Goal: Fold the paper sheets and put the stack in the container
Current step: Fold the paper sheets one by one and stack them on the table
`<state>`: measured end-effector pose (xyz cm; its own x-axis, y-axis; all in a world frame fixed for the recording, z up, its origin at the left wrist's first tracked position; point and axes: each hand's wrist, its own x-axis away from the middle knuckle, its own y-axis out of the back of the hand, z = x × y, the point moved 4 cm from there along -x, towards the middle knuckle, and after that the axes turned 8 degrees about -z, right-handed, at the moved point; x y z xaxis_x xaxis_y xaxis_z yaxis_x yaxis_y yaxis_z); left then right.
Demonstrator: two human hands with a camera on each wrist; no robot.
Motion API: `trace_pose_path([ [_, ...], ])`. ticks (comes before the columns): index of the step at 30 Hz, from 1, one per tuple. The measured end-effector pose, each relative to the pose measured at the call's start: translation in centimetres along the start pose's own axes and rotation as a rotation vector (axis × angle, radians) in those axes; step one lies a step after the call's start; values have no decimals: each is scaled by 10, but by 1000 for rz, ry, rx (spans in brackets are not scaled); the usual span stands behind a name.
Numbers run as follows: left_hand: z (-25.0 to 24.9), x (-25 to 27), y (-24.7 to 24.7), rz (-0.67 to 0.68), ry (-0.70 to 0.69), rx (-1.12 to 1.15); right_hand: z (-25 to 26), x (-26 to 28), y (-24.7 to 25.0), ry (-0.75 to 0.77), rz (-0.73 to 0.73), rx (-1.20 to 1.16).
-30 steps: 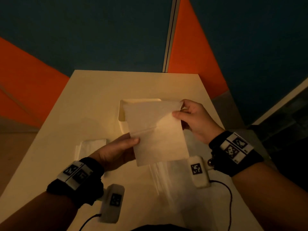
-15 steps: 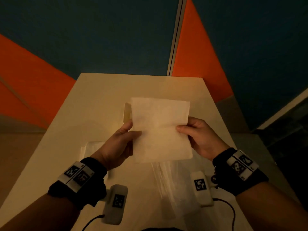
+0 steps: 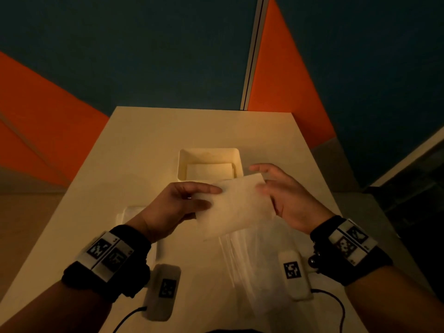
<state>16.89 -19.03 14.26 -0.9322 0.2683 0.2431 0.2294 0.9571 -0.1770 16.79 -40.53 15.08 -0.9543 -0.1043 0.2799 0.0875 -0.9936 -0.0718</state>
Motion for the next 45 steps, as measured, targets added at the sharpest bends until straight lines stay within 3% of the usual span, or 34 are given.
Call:
trace_pose_path([
  [5,-4,7,0,131,83,10,4,0,-12,100,60,201],
  [9,0,8,-3,134,68,-194,7,-5,-31,115,132,289],
  [11,4,7,7,15,41,-182,6,-10,-32,119,52,259],
  [16,26,22,73,-452,11,-128,-7,-18,-10,64,-160,279],
  [19,52,33,108,-614,80,-182,-18,-19,6,27,-227,335],
  [22,74,37,129,-701,126,-403,-31,-23,22,-8,-291,373],
  [28,95,31,138,-651,125,-947,-55,-38,60,-14,-409,690],
  [31,102,30,138,-577,171,-1166,-64,-43,76,-80,-355,946],
  [34,104,31,141,-589,203,-1335,-73,-44,85,-164,-245,1116],
  [40,106,29,141,-604,268,-1380,-71,-41,91,-223,-131,1327],
  [45,108,29,143,-610,278,-1393,-73,-37,96,-221,-138,1259],
])
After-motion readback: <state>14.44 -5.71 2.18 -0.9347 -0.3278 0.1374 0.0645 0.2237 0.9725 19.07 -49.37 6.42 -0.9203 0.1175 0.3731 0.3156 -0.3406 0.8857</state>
